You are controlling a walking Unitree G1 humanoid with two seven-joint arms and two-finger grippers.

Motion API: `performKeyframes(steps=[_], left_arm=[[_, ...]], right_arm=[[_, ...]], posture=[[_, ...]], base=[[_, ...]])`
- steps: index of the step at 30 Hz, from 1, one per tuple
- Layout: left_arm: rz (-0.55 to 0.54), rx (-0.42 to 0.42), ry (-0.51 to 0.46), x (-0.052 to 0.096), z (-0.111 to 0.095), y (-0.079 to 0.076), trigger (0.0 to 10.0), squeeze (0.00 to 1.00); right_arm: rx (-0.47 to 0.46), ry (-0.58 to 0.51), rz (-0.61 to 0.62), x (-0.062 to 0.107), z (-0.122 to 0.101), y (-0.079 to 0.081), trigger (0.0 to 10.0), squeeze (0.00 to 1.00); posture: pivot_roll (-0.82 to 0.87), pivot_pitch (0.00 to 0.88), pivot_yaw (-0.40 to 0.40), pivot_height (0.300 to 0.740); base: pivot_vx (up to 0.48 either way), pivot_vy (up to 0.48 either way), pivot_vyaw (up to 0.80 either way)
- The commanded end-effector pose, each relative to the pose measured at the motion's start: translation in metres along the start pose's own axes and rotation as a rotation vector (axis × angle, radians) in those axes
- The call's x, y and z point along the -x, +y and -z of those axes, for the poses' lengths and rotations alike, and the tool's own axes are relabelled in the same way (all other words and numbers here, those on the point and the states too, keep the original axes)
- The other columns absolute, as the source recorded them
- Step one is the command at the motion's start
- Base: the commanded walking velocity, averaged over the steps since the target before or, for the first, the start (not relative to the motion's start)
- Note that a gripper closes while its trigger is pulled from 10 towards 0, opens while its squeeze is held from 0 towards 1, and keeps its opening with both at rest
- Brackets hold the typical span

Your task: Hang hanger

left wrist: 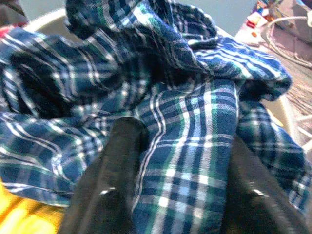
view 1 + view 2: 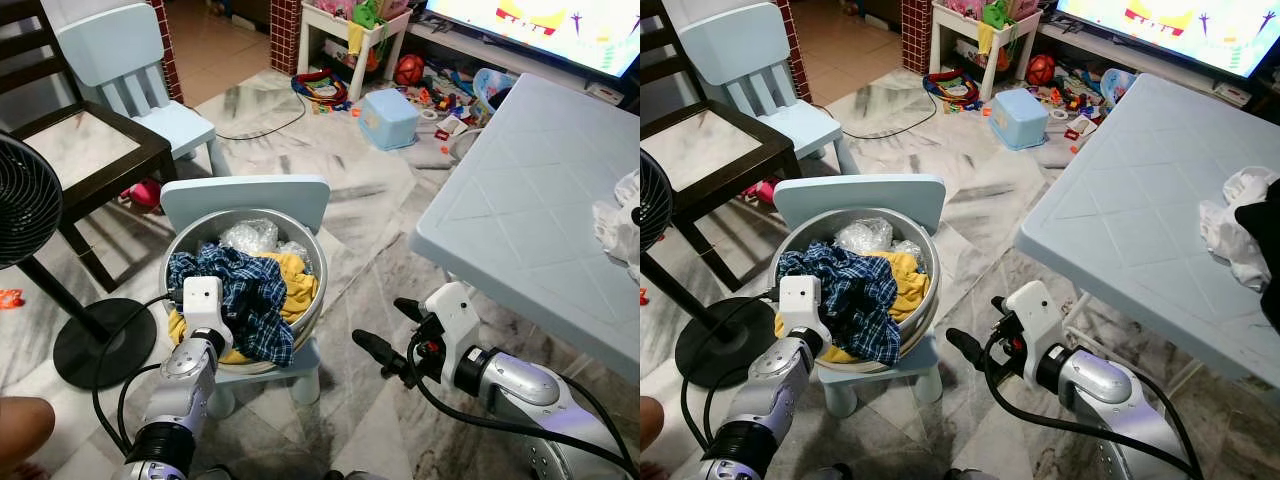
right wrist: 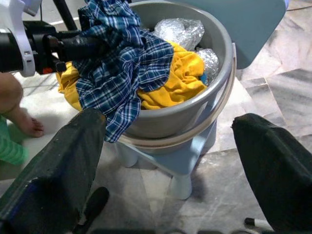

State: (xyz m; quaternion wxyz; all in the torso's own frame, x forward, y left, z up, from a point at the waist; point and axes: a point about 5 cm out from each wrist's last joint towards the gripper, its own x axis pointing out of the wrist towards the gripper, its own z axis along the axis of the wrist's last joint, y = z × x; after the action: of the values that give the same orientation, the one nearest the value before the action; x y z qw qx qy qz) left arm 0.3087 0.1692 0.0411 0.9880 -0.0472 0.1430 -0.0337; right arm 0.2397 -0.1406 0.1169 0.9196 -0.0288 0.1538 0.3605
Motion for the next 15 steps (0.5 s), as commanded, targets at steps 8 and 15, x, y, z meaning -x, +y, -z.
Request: performKeyframes(steps=[8, 15], left_arm=[[-0.037, -0.077, -0.04, 0.0, -0.005, 0.003, 0.0, 0.0], [-0.11, -0.236, -0.285, 0.01, -0.044, 0.012, 0.0, 0.0]], right_arm=[[-0.027, 0.014, -0.005, 0.001, 0.007, 0.005, 10.0, 0.0], [-0.04, 0.009, -0.006, -0.001, 0.01, 0.008, 10.0, 0.0]], posture=[[-0.06, 0.146, -0.113, 0.74], [-0.03, 0.154, -0.112, 0.74]], base=[[0.0, 0.0, 0.0], [0.0, 0.0, 0.0]])
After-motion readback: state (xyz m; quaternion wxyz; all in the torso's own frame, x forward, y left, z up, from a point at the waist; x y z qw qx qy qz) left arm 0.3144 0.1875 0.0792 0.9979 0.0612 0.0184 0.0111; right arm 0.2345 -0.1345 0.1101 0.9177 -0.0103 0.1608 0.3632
